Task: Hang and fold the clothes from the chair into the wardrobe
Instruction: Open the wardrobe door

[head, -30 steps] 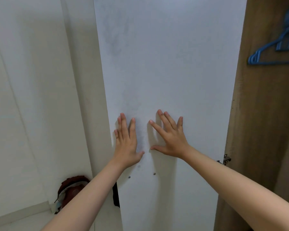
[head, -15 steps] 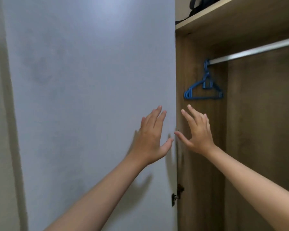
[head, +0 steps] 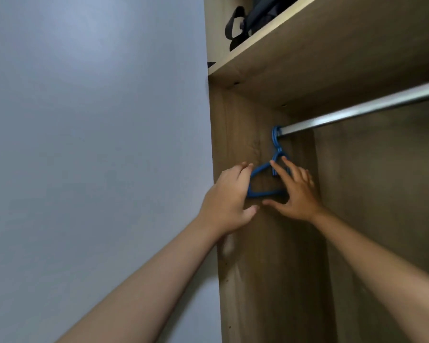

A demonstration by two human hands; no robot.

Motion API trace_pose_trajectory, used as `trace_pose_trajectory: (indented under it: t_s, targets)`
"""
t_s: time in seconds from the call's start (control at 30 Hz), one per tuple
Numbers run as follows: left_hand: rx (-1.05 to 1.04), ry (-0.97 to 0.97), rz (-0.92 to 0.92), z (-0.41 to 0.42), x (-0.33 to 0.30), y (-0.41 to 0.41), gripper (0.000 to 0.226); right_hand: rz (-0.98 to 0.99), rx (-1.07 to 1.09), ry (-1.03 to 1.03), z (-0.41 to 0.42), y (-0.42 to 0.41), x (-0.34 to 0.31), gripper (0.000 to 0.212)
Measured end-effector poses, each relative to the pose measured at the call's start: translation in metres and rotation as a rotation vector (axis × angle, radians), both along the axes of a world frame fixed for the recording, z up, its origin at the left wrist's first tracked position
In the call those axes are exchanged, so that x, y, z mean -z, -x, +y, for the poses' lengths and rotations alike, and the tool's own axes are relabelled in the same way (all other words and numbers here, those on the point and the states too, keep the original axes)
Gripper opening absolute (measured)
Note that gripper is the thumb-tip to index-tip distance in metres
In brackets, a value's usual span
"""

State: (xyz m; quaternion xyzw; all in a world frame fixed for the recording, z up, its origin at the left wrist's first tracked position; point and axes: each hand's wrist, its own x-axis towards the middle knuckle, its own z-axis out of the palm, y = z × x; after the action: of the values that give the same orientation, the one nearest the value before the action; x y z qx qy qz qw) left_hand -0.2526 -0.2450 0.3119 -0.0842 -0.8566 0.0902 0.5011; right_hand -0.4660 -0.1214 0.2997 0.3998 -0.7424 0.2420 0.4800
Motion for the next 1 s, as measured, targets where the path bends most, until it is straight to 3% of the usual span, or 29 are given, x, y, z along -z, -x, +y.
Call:
trace_pose_trajectory:
  t_s: [0.17, 0.33, 0.57, 1.0]
  targets:
    - [-0.12, 0.036, -0.036, 0.002, -0.013, 0.025, 0.075, 0.0, -0.067, -0.079, -0.014, 0.033, -0.02, 0.097]
    - [-0.248, 0.003, -0.081, 0.002, -0.018, 0.04, 0.063, 0.009, -0.271, -0.01, -0.02, 0.051, -0.023, 0.099]
    - [-0.225, -0.058, -0.047, 0.003, -0.02, 0.04, 0.043, 0.075, -0.454, 0.018, -0.016, 0.053, -0.032, 0.099]
    - [-0.112, -0.194, 0.068, 0.011, -0.023, 0.031, 0.042, 0.204, -0.575, 0.045, -0.008, 0.046, -0.048, 0.103]
